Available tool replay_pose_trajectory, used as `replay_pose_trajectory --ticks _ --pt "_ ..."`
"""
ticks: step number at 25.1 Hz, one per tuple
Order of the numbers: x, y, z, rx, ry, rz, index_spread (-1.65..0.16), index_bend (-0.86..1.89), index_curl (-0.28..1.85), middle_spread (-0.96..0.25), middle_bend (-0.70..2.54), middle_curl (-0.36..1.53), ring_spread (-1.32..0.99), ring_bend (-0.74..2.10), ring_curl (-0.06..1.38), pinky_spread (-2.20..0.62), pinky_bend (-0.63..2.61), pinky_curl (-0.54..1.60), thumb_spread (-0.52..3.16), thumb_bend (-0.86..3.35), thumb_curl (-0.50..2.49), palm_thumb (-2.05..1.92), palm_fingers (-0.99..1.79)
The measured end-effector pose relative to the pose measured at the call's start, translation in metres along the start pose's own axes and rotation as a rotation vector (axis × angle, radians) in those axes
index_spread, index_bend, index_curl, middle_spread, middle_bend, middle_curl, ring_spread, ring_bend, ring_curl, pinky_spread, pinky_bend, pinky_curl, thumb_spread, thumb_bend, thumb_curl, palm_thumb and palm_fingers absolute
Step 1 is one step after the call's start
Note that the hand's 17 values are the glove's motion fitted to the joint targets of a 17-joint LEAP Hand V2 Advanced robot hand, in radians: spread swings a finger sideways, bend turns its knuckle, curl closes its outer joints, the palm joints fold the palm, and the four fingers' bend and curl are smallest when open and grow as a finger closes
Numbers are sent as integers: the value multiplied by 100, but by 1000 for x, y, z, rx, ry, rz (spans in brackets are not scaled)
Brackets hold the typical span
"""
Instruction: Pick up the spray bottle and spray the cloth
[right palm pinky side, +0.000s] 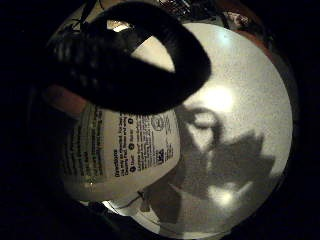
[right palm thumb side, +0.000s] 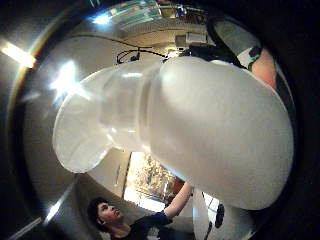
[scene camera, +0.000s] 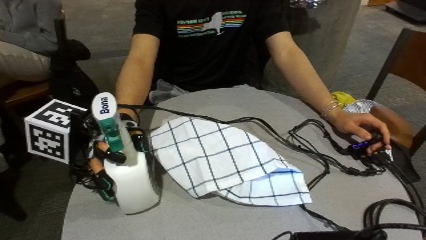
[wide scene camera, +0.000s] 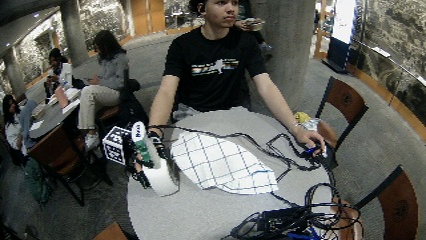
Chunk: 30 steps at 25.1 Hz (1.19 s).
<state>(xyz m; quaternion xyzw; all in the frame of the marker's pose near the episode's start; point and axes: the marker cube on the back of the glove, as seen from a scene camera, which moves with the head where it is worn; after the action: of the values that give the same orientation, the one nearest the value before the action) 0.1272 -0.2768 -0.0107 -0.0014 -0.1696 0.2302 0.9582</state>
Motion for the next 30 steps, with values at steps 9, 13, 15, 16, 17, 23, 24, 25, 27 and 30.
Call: replay_pose_trajectory --ticks 9,13,15,16,17,23,24,25,27,30 --pt "-10 17 -27 54 59 -100 -24 42 40 -4 22 37 6 34 33 25 46 27 67 3 54 101 84" --pt "-35 43 -50 -24 124 -149 -23 37 41 -4 22 38 5 32 33 25 44 27 63 1 56 102 90" --pt "-51 57 -57 -88 173 -165 -23 35 41 -4 22 38 5 32 33 25 43 27 61 -1 57 102 92" --pt "-58 64 -60 -120 195 -168 -22 34 41 -4 21 38 5 32 33 24 43 27 60 -1 58 102 94" --pt "-64 70 -62 -151 217 -167 -22 32 42 -4 21 39 5 32 33 24 43 27 59 -2 59 102 96" --pt "-93 107 -56 -382 347 -86 -21 28 43 -4 19 39 5 30 33 24 41 28 52 -3 61 101 102" --pt "-96 112 -54 -424 367 -67 -21 27 43 -4 18 39 5 29 33 24 41 28 52 -3 62 101 102" --pt "-98 117 -51 -463 390 -51 -21 26 44 -3 17 39 5 29 34 23 41 28 51 -3 62 101 102" --pt "-100 125 -45 -525 449 -23 -20 25 44 -3 17 39 5 28 34 23 40 28 50 -3 63 101 102" --pt "-99 133 -35 -588 546 18 -20 23 45 -3 17 38 5 28 34 23 40 28 49 -3 64 100 102"
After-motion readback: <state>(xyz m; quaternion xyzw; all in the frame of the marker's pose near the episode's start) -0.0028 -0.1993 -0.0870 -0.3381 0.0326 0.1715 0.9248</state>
